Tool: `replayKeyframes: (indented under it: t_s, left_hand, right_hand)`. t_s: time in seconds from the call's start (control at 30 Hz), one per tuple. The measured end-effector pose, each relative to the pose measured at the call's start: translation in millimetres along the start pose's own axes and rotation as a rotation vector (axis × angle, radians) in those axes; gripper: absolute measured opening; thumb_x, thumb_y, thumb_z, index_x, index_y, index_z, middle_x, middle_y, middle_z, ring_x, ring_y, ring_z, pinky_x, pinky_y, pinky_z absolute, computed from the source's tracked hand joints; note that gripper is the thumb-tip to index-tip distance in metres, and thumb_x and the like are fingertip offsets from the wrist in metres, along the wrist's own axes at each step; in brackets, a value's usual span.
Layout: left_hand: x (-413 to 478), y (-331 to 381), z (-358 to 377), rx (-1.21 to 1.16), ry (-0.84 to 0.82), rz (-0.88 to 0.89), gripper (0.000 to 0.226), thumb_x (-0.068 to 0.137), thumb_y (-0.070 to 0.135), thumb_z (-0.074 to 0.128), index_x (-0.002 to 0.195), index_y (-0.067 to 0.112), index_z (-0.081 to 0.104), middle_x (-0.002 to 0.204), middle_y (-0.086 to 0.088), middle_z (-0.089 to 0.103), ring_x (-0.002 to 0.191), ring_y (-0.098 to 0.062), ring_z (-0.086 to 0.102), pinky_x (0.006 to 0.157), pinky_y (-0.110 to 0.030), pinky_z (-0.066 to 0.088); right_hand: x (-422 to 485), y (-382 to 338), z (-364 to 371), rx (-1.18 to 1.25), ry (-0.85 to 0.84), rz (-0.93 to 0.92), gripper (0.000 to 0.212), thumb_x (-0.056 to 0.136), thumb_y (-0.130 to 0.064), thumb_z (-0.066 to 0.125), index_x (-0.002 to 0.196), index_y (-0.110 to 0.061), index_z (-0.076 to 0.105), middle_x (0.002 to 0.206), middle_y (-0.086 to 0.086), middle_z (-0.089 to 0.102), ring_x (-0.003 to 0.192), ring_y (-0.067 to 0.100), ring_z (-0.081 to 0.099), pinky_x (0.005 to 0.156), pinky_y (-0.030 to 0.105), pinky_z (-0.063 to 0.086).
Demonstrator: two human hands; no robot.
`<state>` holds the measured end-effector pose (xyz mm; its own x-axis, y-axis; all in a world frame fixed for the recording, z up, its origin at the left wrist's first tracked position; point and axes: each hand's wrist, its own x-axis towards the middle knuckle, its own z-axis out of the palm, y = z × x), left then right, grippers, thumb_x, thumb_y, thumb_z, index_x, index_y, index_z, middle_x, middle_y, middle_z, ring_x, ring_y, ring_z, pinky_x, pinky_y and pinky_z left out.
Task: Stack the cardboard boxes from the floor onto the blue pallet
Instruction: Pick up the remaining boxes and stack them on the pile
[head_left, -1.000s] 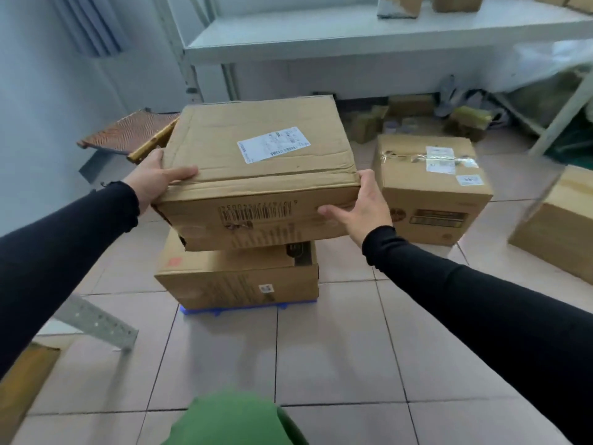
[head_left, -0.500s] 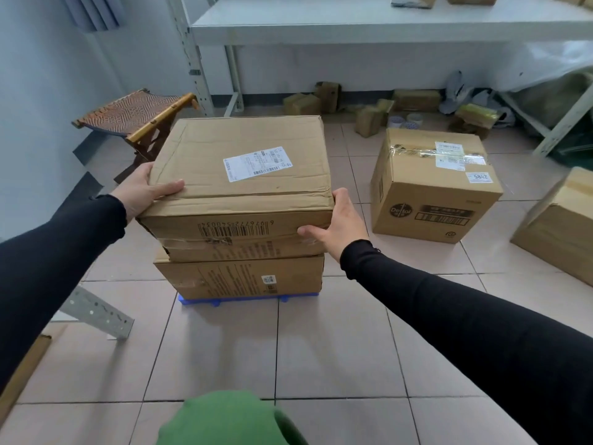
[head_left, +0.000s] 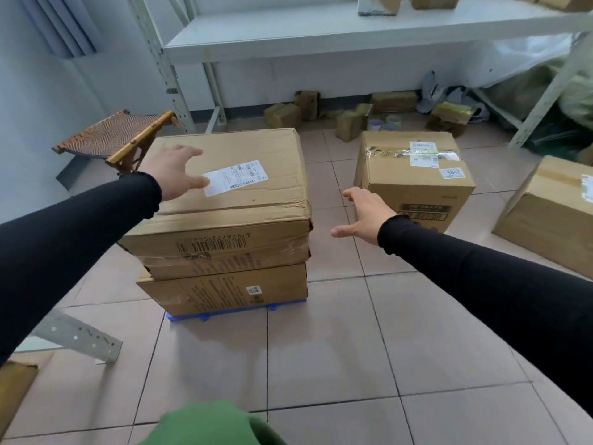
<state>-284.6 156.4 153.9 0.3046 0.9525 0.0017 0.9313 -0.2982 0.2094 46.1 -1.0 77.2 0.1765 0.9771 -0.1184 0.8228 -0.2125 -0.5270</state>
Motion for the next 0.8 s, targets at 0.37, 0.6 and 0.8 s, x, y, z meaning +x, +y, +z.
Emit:
replayKeyframes:
  t_s: [0.37, 0.6, 0.8]
  left_hand:
    - [24.6, 290.4, 70.6, -0.075, -0.106, 0.452, 0.060, 0.095, 0.037, 0.063, 0.149, 0.022, 0.045, 0.153, -0.005, 0.047, 0.139, -0.025, 0.044, 0.109, -0.041, 0.037]
    - [14.5, 470.7, 158.2, -0.165, -0.247, 0.590, 0.062, 0.095, 0.035, 0.064, 0.152, 0.020, 0.043, 0.156, -0.004, 0.043, 0.141, -0.025, 0.041, 0.111, -0.036, 0.033]
    - [19.5, 588.7, 238.8, -0.180, -0.339, 0.610, 0.067, 0.094, 0.038, 0.065, 0.153, 0.017, 0.040, 0.155, -0.008, 0.045, 0.139, -0.028, 0.044, 0.110, -0.036, 0.038]
  right_hand:
    - [-60.4, 178.4, -118.8, -0.192, 0.177, 0.287, 0.083, 0.081, -0.052, 0.072, 0.149, -0.018, 0.037, 0.148, 0.011, 0.046, 0.136, 0.031, 0.040, 0.110, 0.047, 0.037]
    - [-132.4, 324.8, -166.7, -0.147, 0.249, 0.520, 0.087, 0.085, -0.049, 0.070, 0.153, -0.014, 0.030, 0.152, 0.012, 0.040, 0.141, 0.032, 0.032, 0.111, 0.044, 0.032]
    - [-181.2, 445.9, -189.6, -0.093, 0.291, 0.733, 0.087, 0.086, -0.048, 0.070, 0.154, -0.012, 0.029, 0.154, 0.014, 0.038, 0.141, 0.032, 0.033, 0.111, 0.044, 0.033]
